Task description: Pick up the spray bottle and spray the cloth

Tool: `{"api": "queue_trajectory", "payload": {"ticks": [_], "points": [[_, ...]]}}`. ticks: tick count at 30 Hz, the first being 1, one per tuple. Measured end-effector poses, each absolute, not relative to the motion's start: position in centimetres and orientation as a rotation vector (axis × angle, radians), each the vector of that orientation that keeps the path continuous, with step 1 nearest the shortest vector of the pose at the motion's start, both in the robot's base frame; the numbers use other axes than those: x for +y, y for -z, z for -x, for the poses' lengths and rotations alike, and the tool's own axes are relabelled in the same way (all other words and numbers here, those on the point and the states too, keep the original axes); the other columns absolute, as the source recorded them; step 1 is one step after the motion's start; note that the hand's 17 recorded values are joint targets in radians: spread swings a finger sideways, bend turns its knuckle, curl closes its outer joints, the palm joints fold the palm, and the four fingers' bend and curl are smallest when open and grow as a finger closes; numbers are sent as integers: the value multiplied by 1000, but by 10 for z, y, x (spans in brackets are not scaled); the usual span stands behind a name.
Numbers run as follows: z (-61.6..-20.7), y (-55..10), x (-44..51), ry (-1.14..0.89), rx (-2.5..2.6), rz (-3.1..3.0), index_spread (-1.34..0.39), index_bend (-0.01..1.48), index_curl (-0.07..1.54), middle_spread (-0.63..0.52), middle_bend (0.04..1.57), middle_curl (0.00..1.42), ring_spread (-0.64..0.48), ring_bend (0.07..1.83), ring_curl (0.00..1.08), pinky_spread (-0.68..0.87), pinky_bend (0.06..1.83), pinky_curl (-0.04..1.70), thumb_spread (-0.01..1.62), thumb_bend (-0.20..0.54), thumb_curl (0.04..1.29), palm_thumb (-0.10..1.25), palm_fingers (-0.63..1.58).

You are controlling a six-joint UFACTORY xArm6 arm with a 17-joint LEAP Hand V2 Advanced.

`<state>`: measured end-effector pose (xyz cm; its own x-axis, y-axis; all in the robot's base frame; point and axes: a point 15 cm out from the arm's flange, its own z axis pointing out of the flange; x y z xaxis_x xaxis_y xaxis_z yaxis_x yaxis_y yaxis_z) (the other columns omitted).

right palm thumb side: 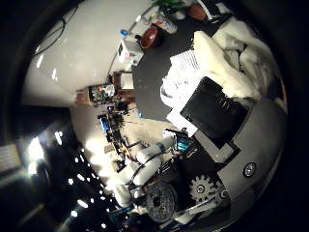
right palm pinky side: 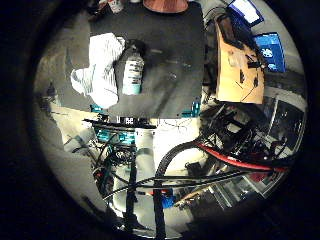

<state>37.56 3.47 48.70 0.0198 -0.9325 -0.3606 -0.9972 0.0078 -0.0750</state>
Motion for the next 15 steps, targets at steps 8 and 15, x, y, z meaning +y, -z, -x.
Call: {"api": "queue_trajectory", "payload": {"ticks": [8, 15], "points": [[-374, -487, 4, -151, 1994, 1848, -357, 405, 466, -61, 602, 461, -5, 934, 398, -38, 1288, 546, 1116, -35, 560, 478, 184], [-362, -457, -16, -208, 2079, 1764, -136, 283, 401, 196, 401, 356, 286, 651, 248, 509, 1241, 438, 1102, -24, 446, 488, 26]]}}
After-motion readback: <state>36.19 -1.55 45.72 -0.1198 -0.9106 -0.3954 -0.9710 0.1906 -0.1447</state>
